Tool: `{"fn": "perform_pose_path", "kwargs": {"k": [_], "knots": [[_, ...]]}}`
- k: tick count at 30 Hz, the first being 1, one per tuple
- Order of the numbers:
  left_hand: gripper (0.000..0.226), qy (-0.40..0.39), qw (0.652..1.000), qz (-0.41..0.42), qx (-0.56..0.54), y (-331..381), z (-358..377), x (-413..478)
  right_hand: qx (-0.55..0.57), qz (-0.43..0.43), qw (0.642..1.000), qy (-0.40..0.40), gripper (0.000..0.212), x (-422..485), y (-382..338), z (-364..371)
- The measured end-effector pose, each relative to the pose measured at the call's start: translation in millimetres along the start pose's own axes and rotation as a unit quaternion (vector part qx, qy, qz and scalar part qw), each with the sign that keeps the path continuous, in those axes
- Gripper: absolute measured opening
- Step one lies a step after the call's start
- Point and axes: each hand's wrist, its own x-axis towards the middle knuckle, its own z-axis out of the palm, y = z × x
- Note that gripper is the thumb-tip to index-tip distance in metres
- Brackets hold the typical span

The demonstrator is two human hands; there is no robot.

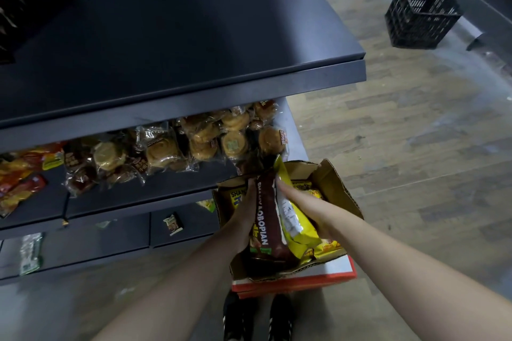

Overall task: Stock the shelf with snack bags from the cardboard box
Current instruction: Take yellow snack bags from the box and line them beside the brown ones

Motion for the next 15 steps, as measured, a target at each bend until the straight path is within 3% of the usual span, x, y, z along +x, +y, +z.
{"fn": "perform_pose_path", "kwargs": {"k": [2,3,4,6,8,12,15], "knots": [[0.063,0.020,1.000,-0.004,0.001,4,0,1,-0.019,-0.005,1.000,-0.002,0.028,2,3,12],[0.065,0.033,0.999,-0.018,-0.005,5,-2,1,-0.033,-0.010,0.999,-0.008,0.043,3,4,21],[0.069,0.051,0.998,-0.041,-0.006,5,-4,3,-0.045,-0.020,0.999,-0.008,0.072,6,5,29],[0.068,0.067,0.996,-0.058,0.002,4,-9,2,-0.058,-0.046,0.996,0.049,0.113,20,18,32],[0.058,0.067,0.997,-0.023,0.007,3,-12,-2,-0.031,-0.085,0.993,0.072,0.104,23,21,34],[0.069,0.061,0.992,0.059,-0.090,-7,-18,-9,0.025,-0.094,0.991,0.089,0.050,7,9,33],[0.053,0.070,0.985,0.150,-0.037,-13,-22,-18,0.049,-0.079,0.994,0.056,0.040,0,2,28]]}}
